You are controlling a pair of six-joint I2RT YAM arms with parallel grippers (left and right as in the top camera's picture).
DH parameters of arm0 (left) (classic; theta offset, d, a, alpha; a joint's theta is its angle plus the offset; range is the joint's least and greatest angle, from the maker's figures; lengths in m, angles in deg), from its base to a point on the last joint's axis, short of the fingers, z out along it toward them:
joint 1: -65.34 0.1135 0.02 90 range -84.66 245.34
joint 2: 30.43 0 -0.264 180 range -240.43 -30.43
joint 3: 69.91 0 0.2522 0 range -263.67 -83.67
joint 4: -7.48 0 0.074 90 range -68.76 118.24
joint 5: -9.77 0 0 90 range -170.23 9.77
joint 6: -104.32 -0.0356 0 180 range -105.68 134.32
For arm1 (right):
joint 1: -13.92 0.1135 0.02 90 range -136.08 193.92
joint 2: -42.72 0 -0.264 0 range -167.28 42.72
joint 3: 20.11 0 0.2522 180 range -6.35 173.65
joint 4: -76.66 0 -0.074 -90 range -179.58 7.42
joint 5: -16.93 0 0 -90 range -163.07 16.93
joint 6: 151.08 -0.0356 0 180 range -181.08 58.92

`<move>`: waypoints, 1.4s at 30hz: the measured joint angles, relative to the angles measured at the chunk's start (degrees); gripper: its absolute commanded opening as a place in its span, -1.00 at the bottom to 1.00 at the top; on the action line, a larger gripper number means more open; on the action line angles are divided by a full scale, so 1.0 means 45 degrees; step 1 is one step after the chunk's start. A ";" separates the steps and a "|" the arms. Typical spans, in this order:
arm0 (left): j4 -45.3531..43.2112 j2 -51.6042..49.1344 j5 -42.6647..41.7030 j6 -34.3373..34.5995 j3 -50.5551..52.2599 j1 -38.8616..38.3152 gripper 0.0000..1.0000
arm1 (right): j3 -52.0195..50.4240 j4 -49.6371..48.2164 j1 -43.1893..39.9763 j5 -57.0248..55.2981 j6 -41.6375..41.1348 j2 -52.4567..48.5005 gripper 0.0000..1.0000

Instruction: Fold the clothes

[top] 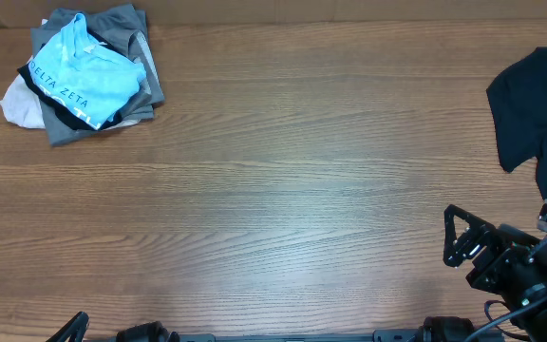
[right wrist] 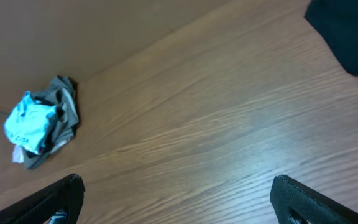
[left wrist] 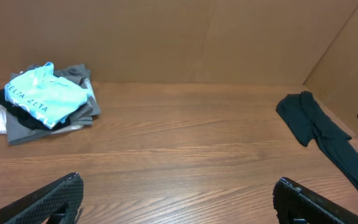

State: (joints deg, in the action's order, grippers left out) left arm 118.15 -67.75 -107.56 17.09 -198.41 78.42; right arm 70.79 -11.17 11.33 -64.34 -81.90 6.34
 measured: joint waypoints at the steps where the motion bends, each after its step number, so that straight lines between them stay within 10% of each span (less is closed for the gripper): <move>1: 0.0000 0.0000 0.0039 0.0000 0.0000 0.0000 1.00 | 0.0000 0.0073 0.0000 -0.0044 0.0000 0.0000 1.00; 42: 0.0005 0.0000 0.0136 0.0000 0.0000 0.0000 1.00 | -0.0607 -0.0593 0.0000 -0.0617 -0.0029 0.0447 1.00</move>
State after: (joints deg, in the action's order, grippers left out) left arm 118.17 -67.75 -106.95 17.09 -198.41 78.42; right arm 68.06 -13.84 11.33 -67.12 -82.03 8.35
